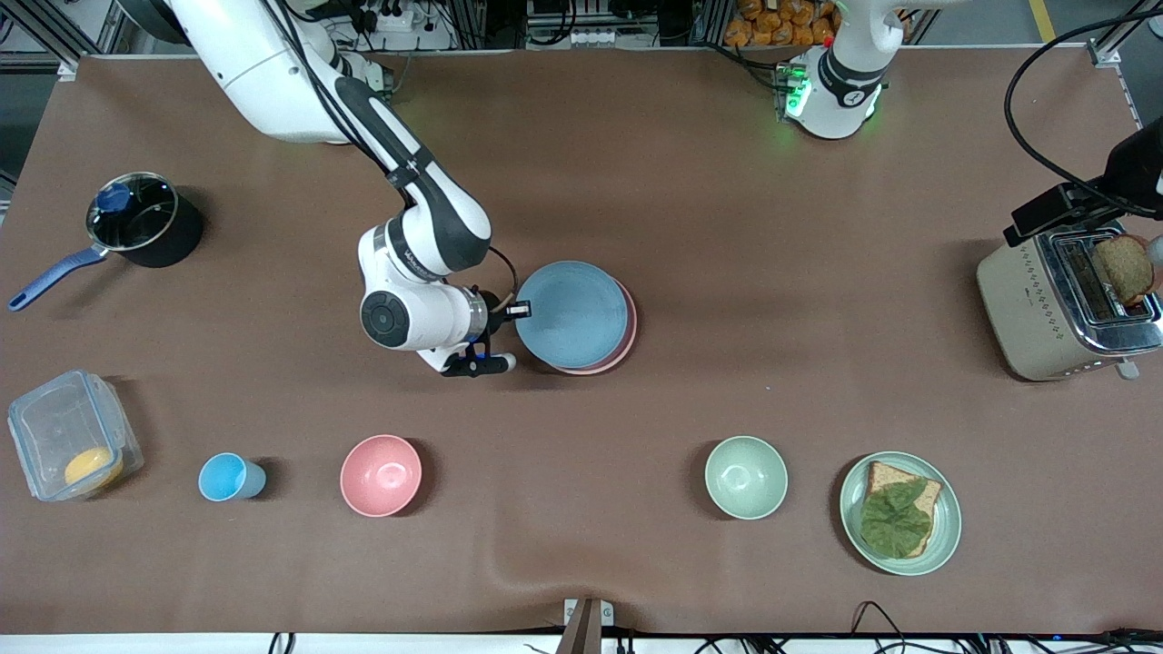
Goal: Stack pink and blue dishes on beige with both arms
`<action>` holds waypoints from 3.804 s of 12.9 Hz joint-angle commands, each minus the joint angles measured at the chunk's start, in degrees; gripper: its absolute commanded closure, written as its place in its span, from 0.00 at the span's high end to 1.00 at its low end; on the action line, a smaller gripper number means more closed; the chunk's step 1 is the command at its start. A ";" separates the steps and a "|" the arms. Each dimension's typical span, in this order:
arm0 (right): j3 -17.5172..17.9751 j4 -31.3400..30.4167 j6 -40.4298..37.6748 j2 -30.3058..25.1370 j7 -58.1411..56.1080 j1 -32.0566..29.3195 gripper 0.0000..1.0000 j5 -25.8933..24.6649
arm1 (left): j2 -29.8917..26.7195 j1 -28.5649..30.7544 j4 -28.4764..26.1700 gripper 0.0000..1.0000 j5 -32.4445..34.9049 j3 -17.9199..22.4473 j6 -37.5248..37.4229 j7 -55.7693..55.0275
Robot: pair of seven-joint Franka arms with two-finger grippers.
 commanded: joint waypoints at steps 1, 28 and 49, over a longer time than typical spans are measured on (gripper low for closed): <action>-0.67 1.89 0.81 1.69 0.72 1.06 0.00 0.99 | -0.99 0.49 -1.98 1.00 -0.95 0.03 -0.23 0.80; -0.84 9.53 -27.66 -20.79 -10.17 -19.49 1.00 -23.88 | -1.08 0.49 -1.72 1.00 -0.16 0.21 1.79 1.24; -15.69 11.64 -35.31 -34.17 -11.23 -17.83 1.00 -24.06 | -2.31 -0.13 -2.51 1.00 -0.25 -3.57 0.13 1.15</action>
